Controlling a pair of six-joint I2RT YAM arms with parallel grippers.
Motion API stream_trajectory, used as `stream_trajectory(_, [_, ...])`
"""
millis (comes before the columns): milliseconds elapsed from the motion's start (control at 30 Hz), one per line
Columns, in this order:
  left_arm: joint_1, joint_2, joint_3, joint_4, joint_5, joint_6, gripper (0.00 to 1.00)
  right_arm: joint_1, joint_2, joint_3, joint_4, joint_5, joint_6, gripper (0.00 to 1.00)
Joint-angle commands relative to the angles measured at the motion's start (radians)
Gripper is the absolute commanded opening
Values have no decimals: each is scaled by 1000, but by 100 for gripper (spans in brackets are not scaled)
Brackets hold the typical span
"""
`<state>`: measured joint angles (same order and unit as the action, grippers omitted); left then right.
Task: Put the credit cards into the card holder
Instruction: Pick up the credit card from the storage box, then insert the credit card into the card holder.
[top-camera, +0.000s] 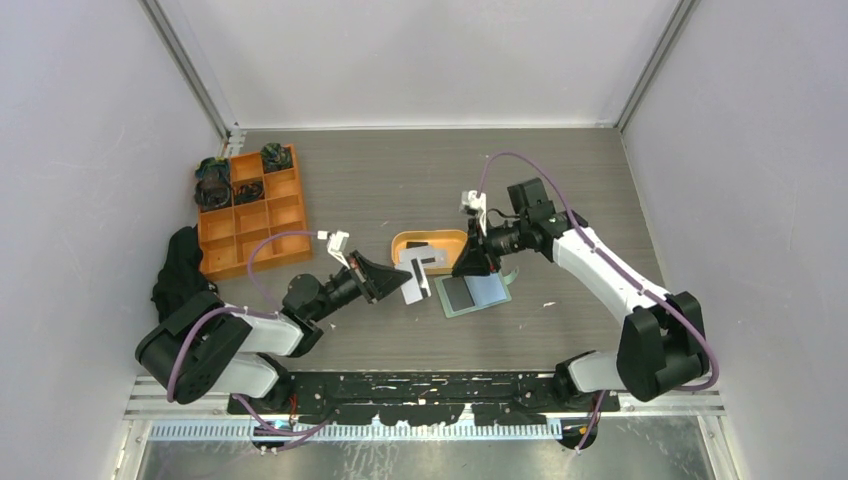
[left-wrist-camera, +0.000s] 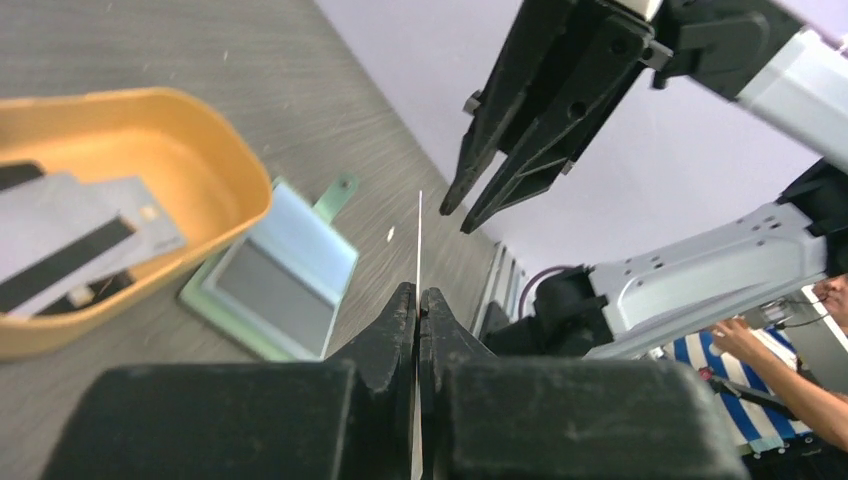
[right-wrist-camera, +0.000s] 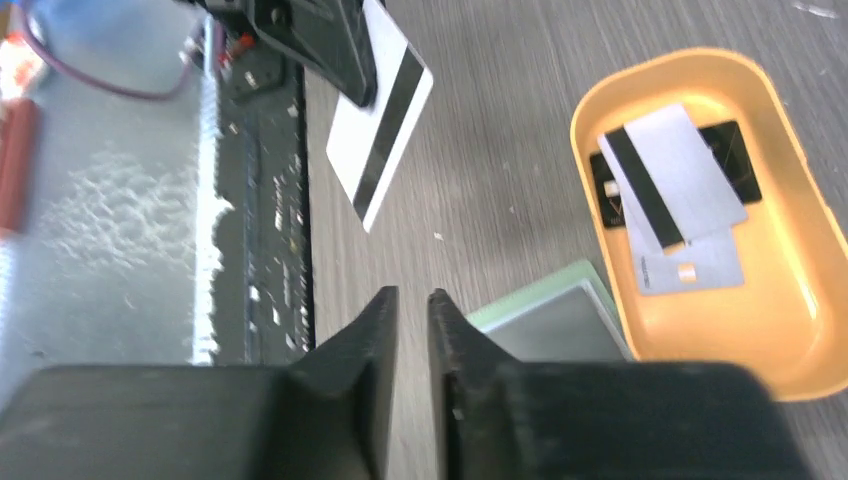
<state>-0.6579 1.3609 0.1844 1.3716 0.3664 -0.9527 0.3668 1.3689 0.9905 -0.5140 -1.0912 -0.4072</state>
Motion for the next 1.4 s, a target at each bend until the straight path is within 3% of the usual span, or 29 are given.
stream_trajectory(0, [8, -13, -50, 50, 25, 53, 0, 57, -31, -56, -106, 164, -335, 15])
stream_trajectory(200, [8, 2, -119, 39, 14, 75, 0, 185, 106, -42, -51, 385, -334, 6])
stream_trajectory(433, [8, -72, -148, -76, 6, 133, 0, 275, 236, -7, 161, 681, -112, 3])
stream_trajectory(933, [7, -540, -160, -576, -58, 131, 0, 309, 482, 231, 329, 1050, 229, 4])
stream_trajectory(1100, [6, -650, -165, -598, -78, 102, 0, 281, 432, 227, 301, 940, 252, 11])
stream_trajectory(1233, [-11, -663, -153, -597, -91, 80, 0, 184, 339, 270, 80, 597, 220, 20])
stream_trajectory(1367, [-65, -571, -119, -559, -123, 69, 0, 41, 249, 262, -155, 292, 8, 40])
